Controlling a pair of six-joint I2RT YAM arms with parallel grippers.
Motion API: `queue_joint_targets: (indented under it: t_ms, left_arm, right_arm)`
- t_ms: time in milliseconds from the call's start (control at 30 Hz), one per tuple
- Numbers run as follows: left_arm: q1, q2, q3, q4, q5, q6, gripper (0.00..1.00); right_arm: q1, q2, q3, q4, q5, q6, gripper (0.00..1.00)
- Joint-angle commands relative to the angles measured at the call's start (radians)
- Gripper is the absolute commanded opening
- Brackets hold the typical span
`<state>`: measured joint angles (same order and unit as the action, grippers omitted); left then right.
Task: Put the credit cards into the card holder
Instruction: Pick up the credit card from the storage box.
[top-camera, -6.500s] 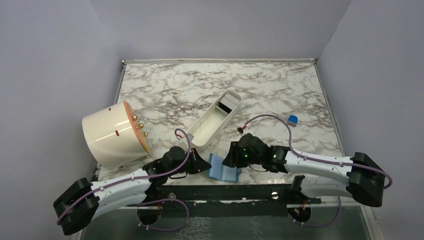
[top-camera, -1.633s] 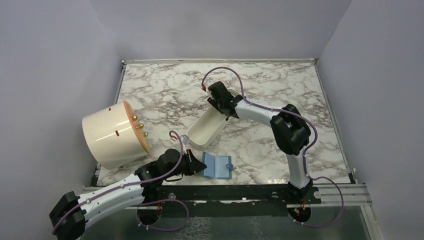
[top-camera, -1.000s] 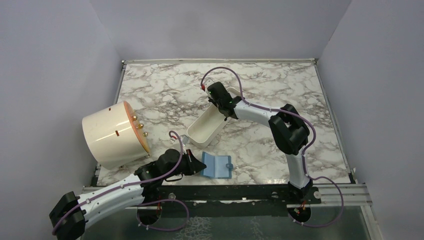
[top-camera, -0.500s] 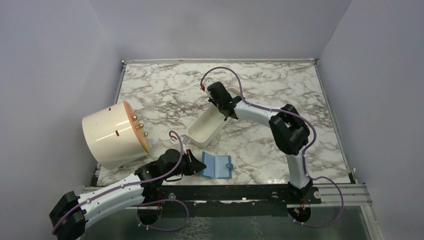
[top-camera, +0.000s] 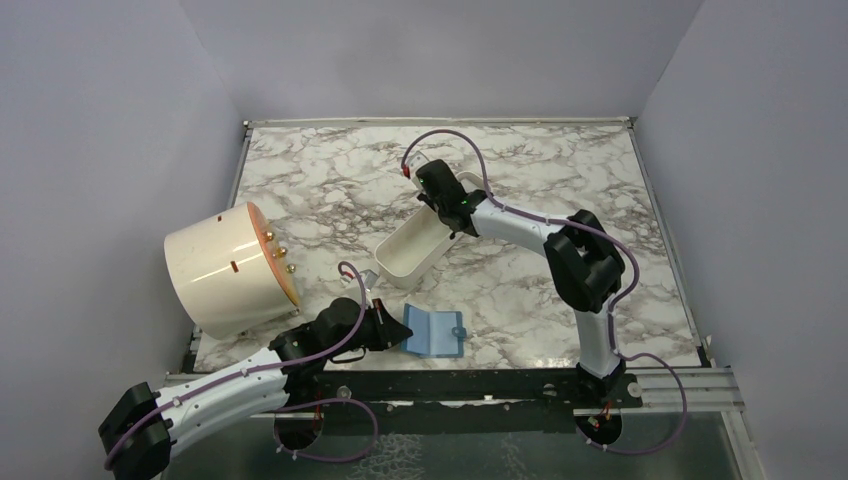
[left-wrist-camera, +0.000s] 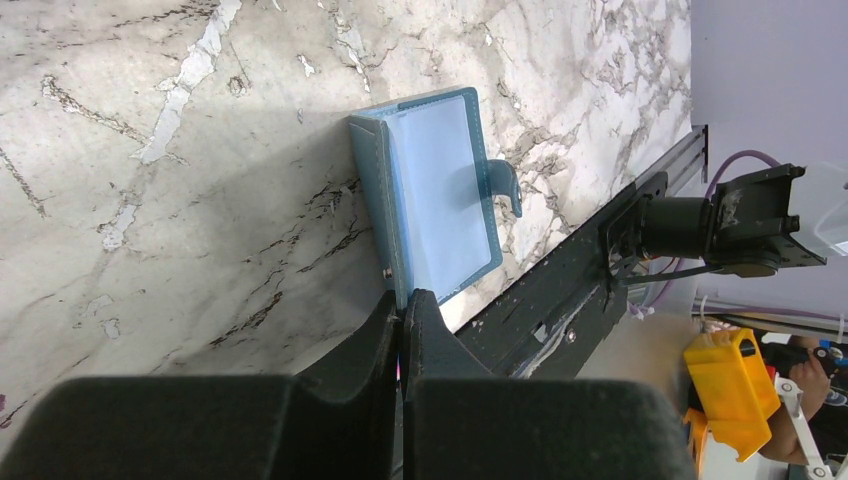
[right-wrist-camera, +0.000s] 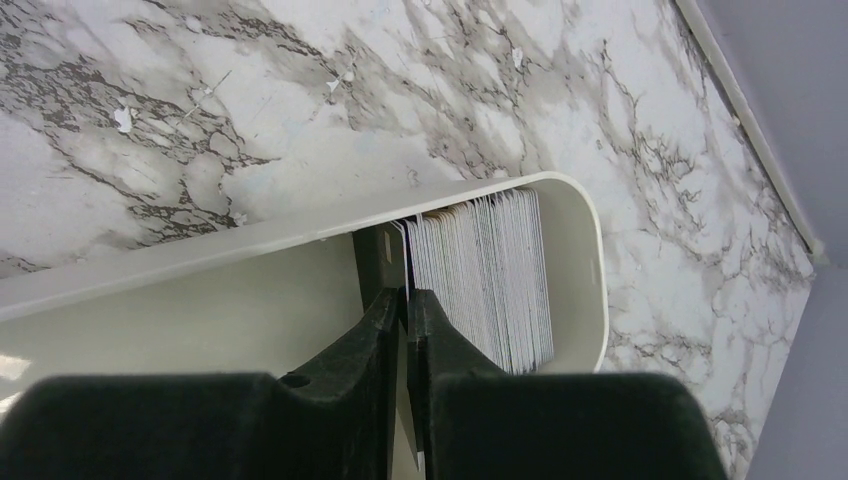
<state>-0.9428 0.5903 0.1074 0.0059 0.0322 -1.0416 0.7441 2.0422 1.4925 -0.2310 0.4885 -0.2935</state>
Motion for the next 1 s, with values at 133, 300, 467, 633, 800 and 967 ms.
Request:
queue_joint_targets:
  t_ms: [133,300,467,633,800,967]
  left_arm:
    - [-0.002,0.001,0.006,0.016,-0.019,0.000,0.00]
    - [-0.003,0.005,-0.003,0.023,-0.020,-0.004,0.00]
    - [-0.003,0.006,0.000,0.022,-0.020,-0.006,0.00]
    - [-0.002,0.000,-0.003,0.019,-0.021,-0.007,0.00]
    - [-0.002,0.010,-0.010,0.024,-0.047,-0.009,0.00]
    - [-0.002,0.012,-0.035,0.041,-0.076,-0.027,0.00]
  right_arm:
    - [-0.008,-0.048,0.029,0.009,0.019,-0.016,0.06]
    - [-0.008,-0.057,0.023,0.004,-0.017,-0.017,0.01]
    - [-0.008,-0.046,0.017,0.015,-0.015,-0.021,0.04]
    - [-0.008,-0.054,0.020,0.003,-0.026,-0.013,0.01]
    - [-0.008,-0.089,0.037,-0.040,-0.063,0.015,0.01]
    - [-0.008,-0.139,0.030,-0.057,-0.108,0.055,0.01]
